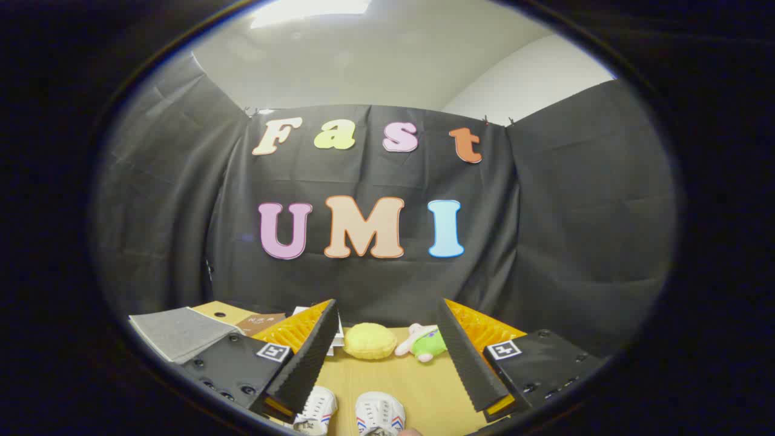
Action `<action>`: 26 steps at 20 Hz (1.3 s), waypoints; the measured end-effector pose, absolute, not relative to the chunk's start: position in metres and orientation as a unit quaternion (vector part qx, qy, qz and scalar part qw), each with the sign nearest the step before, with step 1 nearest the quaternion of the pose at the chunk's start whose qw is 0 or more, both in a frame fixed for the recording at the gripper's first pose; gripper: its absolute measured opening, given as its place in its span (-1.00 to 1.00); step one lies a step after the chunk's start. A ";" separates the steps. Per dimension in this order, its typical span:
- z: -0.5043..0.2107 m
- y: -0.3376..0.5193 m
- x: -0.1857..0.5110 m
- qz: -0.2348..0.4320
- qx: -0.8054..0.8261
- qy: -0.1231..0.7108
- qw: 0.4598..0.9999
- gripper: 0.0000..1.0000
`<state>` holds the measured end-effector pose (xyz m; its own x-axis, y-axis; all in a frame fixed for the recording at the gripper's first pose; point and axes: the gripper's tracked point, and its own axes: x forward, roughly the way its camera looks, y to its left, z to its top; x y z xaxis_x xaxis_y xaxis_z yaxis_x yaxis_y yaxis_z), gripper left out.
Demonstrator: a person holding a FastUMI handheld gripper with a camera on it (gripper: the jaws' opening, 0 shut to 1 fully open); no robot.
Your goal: Open the storage box then place both shoes into the box .Put the left shoe in first, then the right shoe, with the right side of both shoes facing outward in a uniform manner.
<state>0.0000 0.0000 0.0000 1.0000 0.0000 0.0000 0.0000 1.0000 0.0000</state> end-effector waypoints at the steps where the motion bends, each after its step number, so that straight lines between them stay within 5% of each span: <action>1: 0.000 0.001 0.001 0.001 0.001 0.000 1.000 1.00; 20: -0.004 0.019 -0.003 0.034 0.032 -0.002 0.999 1.00; 26: -0.014 0.059 -0.016 0.095 0.089 0.028 0.991 1.00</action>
